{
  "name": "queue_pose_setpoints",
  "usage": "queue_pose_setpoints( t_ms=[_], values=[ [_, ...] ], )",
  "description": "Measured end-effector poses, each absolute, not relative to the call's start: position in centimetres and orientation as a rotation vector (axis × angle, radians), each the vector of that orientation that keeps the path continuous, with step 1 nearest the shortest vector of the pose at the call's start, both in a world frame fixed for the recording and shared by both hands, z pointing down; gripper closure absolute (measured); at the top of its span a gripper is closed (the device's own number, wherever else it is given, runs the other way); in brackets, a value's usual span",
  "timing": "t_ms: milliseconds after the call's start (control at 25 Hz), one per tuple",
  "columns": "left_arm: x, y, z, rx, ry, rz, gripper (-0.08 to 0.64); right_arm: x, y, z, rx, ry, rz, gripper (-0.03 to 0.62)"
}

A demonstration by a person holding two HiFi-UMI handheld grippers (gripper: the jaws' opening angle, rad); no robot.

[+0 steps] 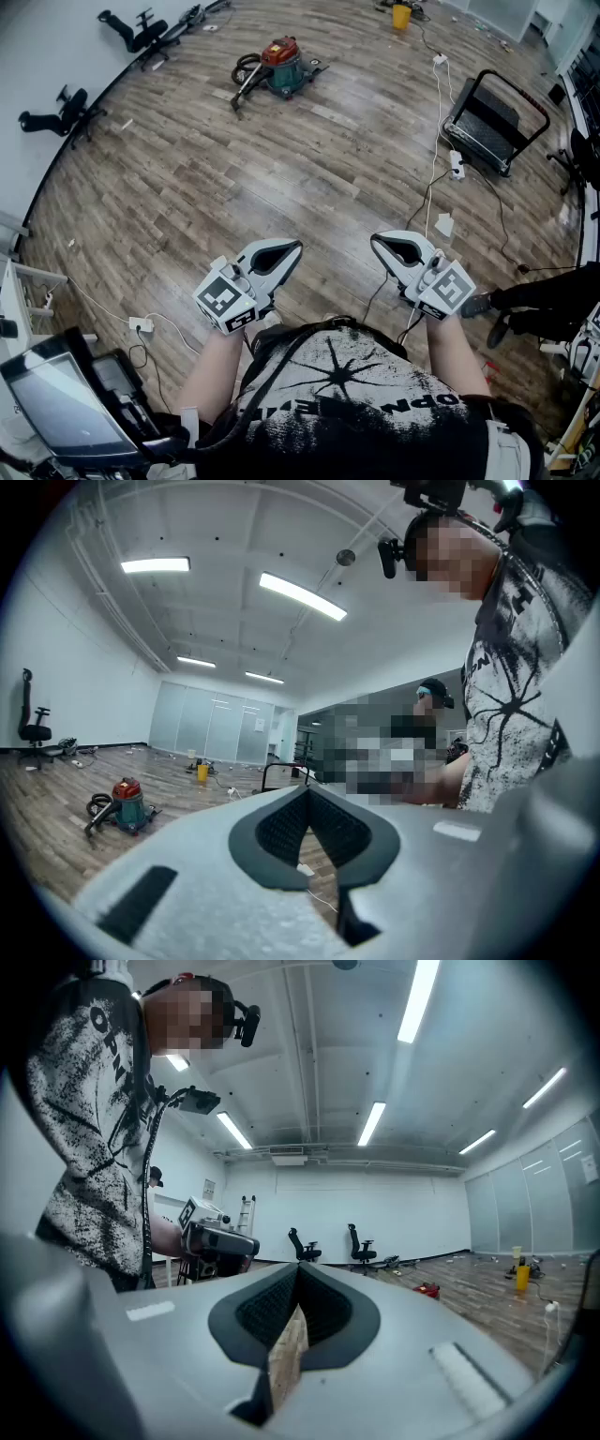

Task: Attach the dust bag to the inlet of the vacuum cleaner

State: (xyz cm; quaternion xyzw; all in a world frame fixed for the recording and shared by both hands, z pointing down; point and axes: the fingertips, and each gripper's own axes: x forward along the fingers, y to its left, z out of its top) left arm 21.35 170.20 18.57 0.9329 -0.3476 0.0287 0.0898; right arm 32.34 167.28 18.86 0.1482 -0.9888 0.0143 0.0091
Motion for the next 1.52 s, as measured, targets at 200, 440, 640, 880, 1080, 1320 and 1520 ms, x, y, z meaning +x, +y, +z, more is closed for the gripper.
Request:
queue_pose_setpoints(
  t_ms=[200,440,640,880,1080,1320,1520],
  values=[
    [21.7,170.5,19.4,2.758,-1.022,0.094,0.557,32.4,167.5,19.1,0.469,-3.091,0.045,0.591],
    [22.3,170.9,20.5,2.746,-1.002,0.100,0.557,33.0,167.4,19.0,0.507,-3.169,0.154,0.588],
    [22.8,170.5,20.4,2.746,-0.995,0.088,0.557,33.4,167.3,19.8,0.513,-3.141,0.154,0.588],
    [23.5,170.4,21.3,2.741,-0.974,0.094,0.557,33.1,167.7,20.8,0.477,-3.124,0.133,0.588],
    [23.8,170.2,20.8,2.746,-0.970,0.100,0.557,32.8,167.9,20.6,0.434,-3.132,0.168,0.589],
    [24.3,169.7,21.0,2.730,-0.965,0.099,0.557,33.5,167.1,20.0,0.426,-3.168,0.234,0.589],
    [24.5,169.5,21.6,2.717,-0.956,0.115,0.557,33.8,166.9,20.6,0.432,-3.174,0.269,0.589]
  ],
)
